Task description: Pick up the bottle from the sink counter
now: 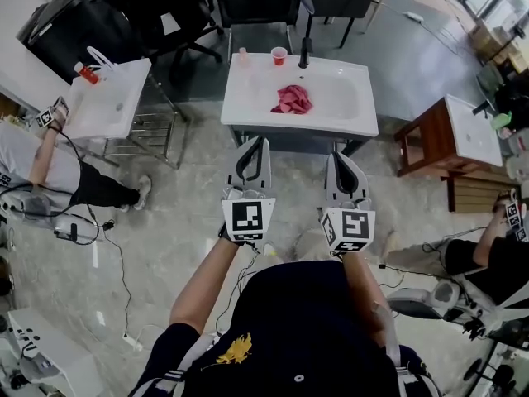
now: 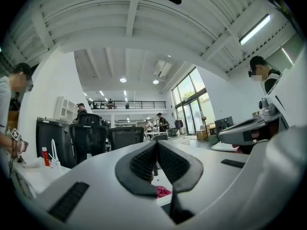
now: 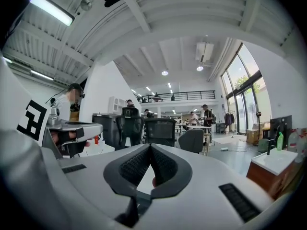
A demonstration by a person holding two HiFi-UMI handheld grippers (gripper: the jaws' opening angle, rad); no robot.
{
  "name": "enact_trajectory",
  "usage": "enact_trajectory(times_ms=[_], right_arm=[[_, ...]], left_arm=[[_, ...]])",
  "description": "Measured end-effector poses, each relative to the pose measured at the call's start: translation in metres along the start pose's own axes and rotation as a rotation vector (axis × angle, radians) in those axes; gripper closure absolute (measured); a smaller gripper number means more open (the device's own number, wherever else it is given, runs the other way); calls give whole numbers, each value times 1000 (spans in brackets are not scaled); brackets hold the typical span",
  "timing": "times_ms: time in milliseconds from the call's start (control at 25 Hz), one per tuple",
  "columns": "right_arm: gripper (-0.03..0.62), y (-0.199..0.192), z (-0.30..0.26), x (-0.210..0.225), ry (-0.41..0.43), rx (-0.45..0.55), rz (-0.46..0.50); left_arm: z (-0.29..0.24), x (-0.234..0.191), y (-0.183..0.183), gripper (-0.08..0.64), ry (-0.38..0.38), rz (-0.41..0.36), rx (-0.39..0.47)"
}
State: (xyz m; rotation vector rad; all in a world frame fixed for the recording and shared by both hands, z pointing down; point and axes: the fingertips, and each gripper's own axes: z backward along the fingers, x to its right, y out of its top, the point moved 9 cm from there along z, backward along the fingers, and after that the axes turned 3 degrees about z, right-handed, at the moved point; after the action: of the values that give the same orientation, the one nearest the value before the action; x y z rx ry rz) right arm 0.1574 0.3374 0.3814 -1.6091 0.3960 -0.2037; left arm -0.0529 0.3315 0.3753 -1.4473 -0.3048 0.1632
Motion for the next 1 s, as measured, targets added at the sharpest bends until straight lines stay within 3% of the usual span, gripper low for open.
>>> enact_trajectory(times_ms=[200,400,720,1000], right_arm=[[566,-8,-18,16,-15,-10,-16],[566,-11,-73,33,26,15,-23],[566,-7,-178,82,127,33,-21],[566,-7,-250,139,155,44,-34]], left_arm=[[-19,4,-12,541,-8,3,-19],[-64,-6,-20,541,25,-17,-21],[-172,-18,-27,541,85,-44,-22],[-256,-11,-33,541,117,-50,-44]])
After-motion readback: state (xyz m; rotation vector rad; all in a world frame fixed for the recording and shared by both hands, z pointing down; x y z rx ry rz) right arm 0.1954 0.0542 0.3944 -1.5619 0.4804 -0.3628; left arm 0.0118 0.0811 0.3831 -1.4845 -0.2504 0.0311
